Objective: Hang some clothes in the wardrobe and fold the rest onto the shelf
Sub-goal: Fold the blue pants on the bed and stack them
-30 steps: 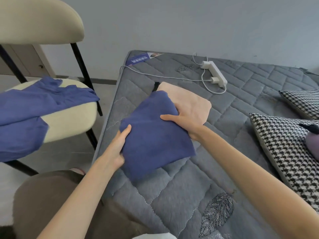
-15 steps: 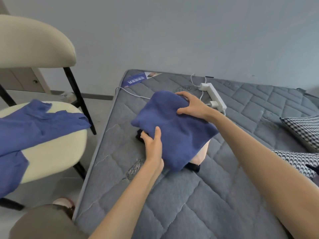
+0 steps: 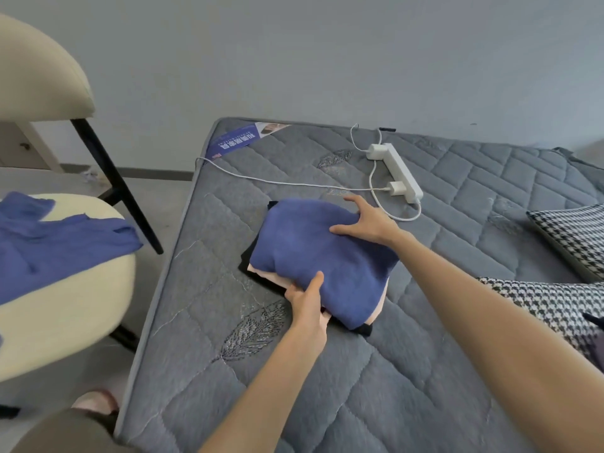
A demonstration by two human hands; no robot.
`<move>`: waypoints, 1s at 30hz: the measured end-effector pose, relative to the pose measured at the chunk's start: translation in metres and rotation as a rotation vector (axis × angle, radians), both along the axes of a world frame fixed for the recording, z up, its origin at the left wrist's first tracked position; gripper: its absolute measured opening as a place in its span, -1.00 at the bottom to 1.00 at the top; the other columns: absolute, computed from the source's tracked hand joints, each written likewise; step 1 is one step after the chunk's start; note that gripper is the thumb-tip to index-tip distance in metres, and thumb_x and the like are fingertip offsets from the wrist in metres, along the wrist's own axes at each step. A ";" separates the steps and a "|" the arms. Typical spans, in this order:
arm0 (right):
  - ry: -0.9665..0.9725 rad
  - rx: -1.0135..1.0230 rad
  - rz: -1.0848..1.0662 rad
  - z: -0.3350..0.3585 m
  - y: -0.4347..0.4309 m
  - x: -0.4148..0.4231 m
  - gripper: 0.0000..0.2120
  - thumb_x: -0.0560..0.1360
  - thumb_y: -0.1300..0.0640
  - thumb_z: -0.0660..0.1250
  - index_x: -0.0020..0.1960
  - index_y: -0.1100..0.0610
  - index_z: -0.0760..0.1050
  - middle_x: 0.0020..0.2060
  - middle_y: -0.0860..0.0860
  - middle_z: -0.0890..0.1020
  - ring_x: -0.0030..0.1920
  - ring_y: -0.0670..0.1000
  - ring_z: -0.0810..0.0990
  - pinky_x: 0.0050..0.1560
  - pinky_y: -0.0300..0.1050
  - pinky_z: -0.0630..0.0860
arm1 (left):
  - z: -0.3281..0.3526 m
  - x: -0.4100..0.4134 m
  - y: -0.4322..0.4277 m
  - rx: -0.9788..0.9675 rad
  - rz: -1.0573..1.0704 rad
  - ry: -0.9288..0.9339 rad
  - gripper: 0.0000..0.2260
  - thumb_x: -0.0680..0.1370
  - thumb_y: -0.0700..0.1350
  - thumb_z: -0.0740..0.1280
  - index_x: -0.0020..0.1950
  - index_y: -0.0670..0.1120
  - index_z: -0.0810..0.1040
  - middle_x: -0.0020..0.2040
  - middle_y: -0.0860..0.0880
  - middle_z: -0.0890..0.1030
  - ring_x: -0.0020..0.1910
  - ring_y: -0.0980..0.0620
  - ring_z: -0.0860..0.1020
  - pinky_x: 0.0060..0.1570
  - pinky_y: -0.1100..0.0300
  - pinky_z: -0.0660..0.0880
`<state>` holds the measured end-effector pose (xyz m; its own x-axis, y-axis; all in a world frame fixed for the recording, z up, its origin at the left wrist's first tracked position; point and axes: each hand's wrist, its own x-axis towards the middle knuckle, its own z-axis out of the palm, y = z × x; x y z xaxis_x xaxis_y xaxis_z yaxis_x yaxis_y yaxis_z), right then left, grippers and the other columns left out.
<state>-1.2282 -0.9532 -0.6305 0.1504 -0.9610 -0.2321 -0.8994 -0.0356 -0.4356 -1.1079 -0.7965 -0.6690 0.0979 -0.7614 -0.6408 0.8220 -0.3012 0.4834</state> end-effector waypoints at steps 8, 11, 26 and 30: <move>0.109 -0.038 -0.062 0.003 0.008 -0.020 -0.29 0.31 -0.50 0.27 0.25 -0.03 0.37 0.12 0.01 0.60 0.13 0.12 0.56 0.04 0.04 0.47 | 0.006 -0.023 0.003 0.042 -0.241 0.220 -0.66 0.65 0.00 0.17 0.37 -0.11 0.38 0.08 -0.16 0.61 0.01 -0.17 0.59 -0.16 -0.04 0.60; 0.071 -0.183 -0.068 0.006 0.014 -0.022 -0.39 0.35 -0.40 0.34 0.22 -0.04 0.39 -0.02 -0.01 0.60 0.05 0.10 0.57 -0.09 -0.01 0.46 | 0.005 -0.026 0.006 0.060 -0.289 0.275 -0.61 0.64 0.05 0.15 0.39 -0.14 0.38 0.13 -0.24 0.60 0.04 -0.23 0.60 -0.14 -0.05 0.63; -0.018 -0.487 0.122 -0.019 0.057 0.035 -0.55 0.53 0.16 0.26 0.41 0.08 0.39 0.43 0.10 0.36 0.45 0.16 0.26 0.46 0.11 0.10 | -0.003 0.054 -0.020 0.040 -0.070 -0.053 -0.72 0.53 -0.06 0.36 0.22 -0.06 0.47 0.18 -0.09 0.58 0.07 -0.04 0.57 0.07 0.13 0.50; 0.086 -0.401 0.054 -0.042 0.084 0.053 -0.51 0.64 0.00 0.06 0.55 0.00 0.09 0.56 0.02 0.08 0.56 0.08 -0.05 0.49 0.20 -0.17 | 0.006 0.066 -0.033 -0.010 -0.030 0.000 -0.82 0.58 -0.01 0.30 0.09 -0.08 0.51 -0.02 -0.08 0.62 -0.06 -0.02 0.58 -0.01 0.06 0.54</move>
